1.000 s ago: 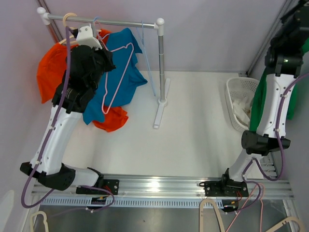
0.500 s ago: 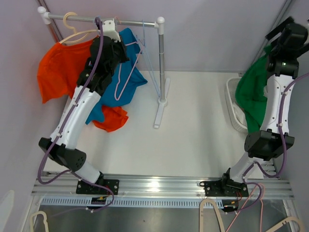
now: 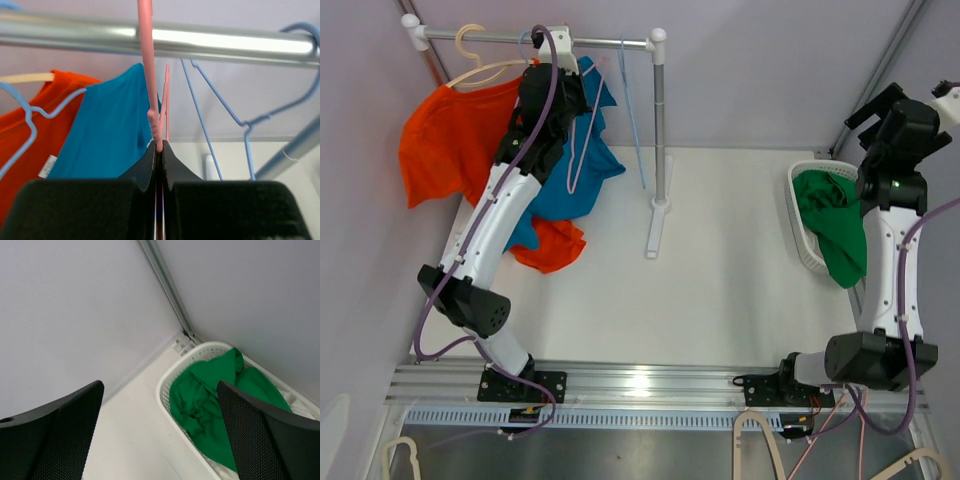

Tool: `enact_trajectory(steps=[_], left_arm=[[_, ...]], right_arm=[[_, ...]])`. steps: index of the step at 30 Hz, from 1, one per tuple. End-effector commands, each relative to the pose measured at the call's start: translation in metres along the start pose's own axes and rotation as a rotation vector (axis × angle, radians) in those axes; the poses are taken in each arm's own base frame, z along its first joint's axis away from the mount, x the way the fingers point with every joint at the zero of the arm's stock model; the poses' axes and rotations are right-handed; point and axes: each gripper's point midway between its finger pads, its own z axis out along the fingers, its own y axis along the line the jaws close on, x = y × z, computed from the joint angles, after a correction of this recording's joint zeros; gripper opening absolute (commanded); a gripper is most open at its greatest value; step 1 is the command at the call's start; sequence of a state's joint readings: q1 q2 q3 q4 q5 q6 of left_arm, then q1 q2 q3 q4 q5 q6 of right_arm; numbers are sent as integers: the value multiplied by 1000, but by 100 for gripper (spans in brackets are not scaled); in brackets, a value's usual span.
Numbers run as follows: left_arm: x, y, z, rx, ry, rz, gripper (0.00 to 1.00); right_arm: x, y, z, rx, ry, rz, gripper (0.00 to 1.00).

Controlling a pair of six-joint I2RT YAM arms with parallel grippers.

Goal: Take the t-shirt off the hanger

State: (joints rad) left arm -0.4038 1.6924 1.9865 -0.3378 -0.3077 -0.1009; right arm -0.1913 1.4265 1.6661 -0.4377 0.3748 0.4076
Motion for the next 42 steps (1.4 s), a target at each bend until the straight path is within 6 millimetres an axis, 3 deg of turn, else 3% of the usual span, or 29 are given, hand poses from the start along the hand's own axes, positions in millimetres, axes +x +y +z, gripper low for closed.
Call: enact_trajectory(steps=[1, 6, 10, 19, 23, 24, 27, 29, 30, 31, 32, 33, 34, 38, 42], left_arm=[[-38, 12, -8, -63, -125, 22, 1], [-32, 14, -6, -101, -132, 36, 1], [-35, 2, 10, -76, -167, 81, 1], [-14, -25, 39, -13, -156, 107, 1], [1, -28, 40, -5, -111, 95, 1], [1, -31, 38, -1, -106, 85, 6], [2, -37, 25, 24, -99, 85, 7], [-11, -53, 6, 143, -137, 77, 17], [-4, -58, 1, 191, -133, 88, 41], [4, -65, -5, 246, -126, 106, 49], [-15, -69, -21, 293, -175, 102, 57], [-11, -78, -29, 363, -170, 114, 83], [-3, -77, -32, 369, -151, 120, 96], [-7, -66, -49, 349, -134, 104, 100], [-29, -53, -82, 359, -167, 90, 100]], right_arm=[[-25, 7, -17, -60, -91, 39, 99], [-19, 15, -20, -86, -73, 30, 99], [-17, 22, -27, -105, -73, 20, 100], [-7, 27, -44, -139, -68, -10, 99], [-5, 30, -49, -154, -61, -22, 99], [-5, 31, -50, -158, -60, -25, 100], [-3, 39, -54, -174, -59, -31, 99], [1, 46, -56, -187, -49, -40, 99], [0, 47, -58, -186, -50, -42, 99], [3, 51, -59, -195, -45, -44, 100], [4, 52, -60, -198, -44, -43, 99], [6, 52, -60, -196, -36, -46, 99], [6, 54, -61, -200, -36, -44, 99], [11, 62, -69, -222, -21, -59, 99], [11, 62, -77, -229, -20, -75, 99]])
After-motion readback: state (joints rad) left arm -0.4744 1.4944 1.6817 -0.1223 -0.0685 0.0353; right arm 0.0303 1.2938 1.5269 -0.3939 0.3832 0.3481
